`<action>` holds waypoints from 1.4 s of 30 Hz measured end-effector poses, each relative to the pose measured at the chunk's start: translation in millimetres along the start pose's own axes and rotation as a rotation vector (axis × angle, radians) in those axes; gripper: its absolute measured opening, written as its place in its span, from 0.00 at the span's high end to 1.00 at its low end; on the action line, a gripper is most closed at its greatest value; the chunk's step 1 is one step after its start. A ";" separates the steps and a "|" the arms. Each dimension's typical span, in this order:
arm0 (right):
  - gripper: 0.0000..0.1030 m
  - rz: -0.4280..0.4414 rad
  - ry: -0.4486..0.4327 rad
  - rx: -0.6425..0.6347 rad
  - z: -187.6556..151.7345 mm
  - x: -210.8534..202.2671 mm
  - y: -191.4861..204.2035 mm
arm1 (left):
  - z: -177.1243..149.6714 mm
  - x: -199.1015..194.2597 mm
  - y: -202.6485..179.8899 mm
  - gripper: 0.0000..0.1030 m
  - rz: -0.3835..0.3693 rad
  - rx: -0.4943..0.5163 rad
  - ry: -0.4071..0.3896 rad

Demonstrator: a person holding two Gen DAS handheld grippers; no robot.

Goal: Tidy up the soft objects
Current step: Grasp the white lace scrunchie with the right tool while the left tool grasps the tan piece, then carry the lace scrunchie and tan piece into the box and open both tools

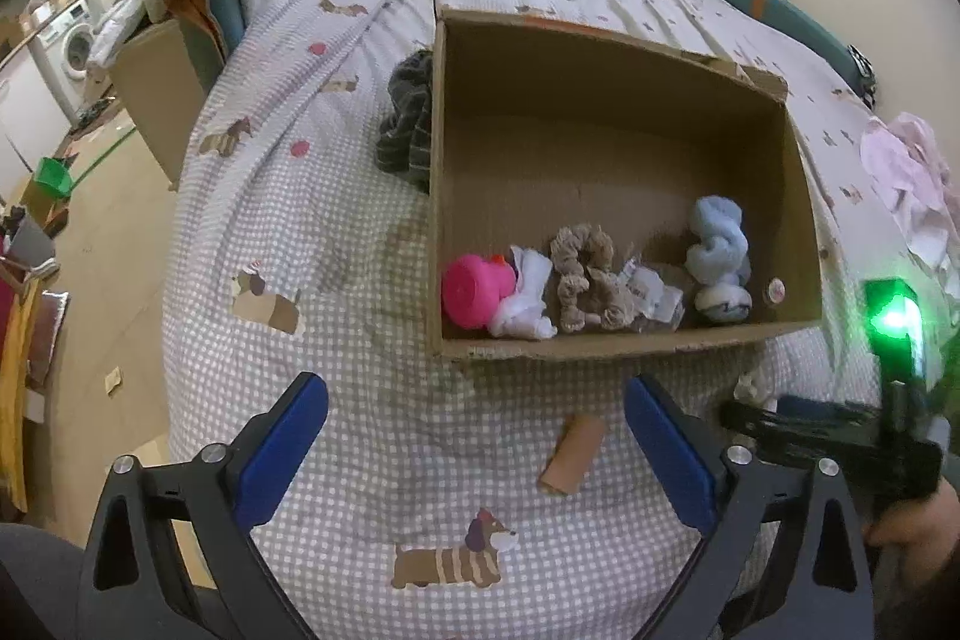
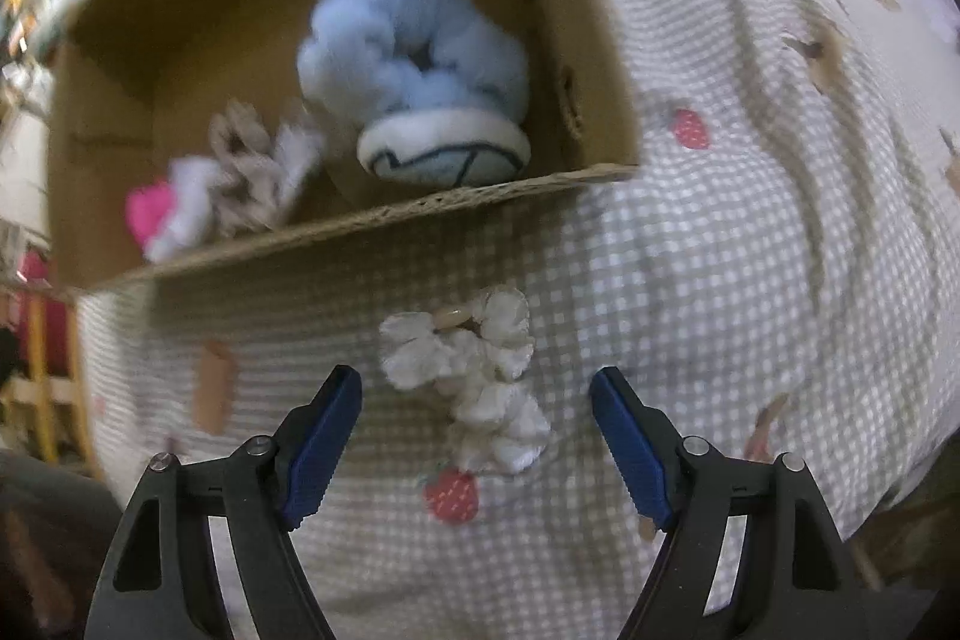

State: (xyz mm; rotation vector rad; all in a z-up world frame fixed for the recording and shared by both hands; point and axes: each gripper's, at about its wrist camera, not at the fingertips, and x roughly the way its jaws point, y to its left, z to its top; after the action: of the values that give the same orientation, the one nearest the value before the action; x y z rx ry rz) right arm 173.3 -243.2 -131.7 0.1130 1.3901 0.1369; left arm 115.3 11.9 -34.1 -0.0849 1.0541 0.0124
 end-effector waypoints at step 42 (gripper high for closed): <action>0.81 0.053 -0.155 -0.025 -17.2 -70.4 -9.0 | -28.2 35.4 5.9 0.94 -0.057 -0.081 0.125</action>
State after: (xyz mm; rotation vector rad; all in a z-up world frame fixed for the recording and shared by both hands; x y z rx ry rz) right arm 144.4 -263.6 -67.8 0.1370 1.2310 0.1852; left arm 108.0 14.5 -79.1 -0.1913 1.1760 -0.0015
